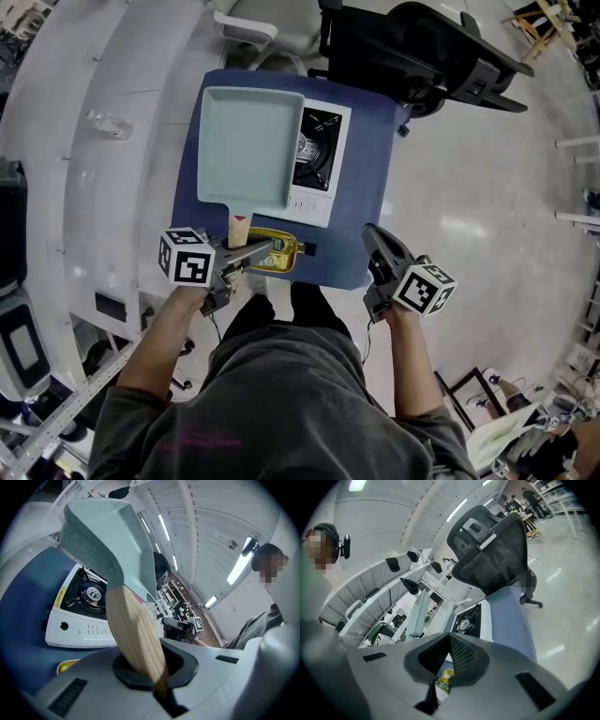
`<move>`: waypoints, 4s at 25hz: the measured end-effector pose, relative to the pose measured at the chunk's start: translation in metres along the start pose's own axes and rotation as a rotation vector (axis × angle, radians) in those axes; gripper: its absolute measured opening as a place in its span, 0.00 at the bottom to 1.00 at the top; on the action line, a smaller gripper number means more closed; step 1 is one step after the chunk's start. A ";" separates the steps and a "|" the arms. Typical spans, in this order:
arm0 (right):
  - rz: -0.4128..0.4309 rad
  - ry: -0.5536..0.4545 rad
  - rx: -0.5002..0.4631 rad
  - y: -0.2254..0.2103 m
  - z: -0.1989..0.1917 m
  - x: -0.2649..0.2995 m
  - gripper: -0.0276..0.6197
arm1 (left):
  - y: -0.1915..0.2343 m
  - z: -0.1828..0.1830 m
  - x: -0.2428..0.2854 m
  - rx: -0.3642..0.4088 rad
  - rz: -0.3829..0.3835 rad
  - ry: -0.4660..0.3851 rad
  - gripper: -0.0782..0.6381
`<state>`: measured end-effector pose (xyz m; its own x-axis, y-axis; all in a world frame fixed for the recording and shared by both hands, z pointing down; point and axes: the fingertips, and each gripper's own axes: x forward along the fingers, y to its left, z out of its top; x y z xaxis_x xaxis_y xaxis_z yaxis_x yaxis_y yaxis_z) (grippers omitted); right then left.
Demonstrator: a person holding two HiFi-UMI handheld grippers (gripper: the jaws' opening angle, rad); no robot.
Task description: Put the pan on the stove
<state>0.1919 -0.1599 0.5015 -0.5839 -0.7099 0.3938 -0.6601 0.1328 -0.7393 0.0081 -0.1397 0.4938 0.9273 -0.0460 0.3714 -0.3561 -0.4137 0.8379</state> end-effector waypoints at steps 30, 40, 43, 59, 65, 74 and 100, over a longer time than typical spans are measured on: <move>-0.065 0.109 0.077 -0.070 -0.002 0.030 0.05 | 0.100 0.012 0.087 -0.197 -0.041 0.104 0.11; -0.079 0.129 0.085 -0.077 -0.007 0.032 0.05 | 0.110 0.007 0.100 -0.234 -0.057 0.131 0.11; -0.082 0.135 0.088 -0.079 -0.010 0.033 0.05 | 0.112 0.005 0.103 -0.237 -0.058 0.138 0.11; -0.085 0.151 0.105 -0.085 -0.016 0.034 0.05 | 0.118 0.000 0.111 -0.282 -0.061 0.161 0.11; -0.083 0.158 0.105 -0.086 -0.017 0.034 0.05 | 0.115 0.001 0.112 -0.308 -0.081 0.167 0.12; -0.071 0.166 0.100 -0.083 -0.018 0.037 0.05 | 0.117 0.004 0.112 -0.322 -0.066 0.163 0.16; -0.002 0.159 0.034 -0.050 -0.012 0.053 0.05 | 0.127 0.021 0.025 -0.180 0.170 0.002 0.48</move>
<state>0.1882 -0.1960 0.5654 -0.6517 -0.5915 0.4748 -0.6466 0.1060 -0.7554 -0.0111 -0.2125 0.6007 0.8521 -0.0989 0.5139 -0.5220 -0.2312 0.8210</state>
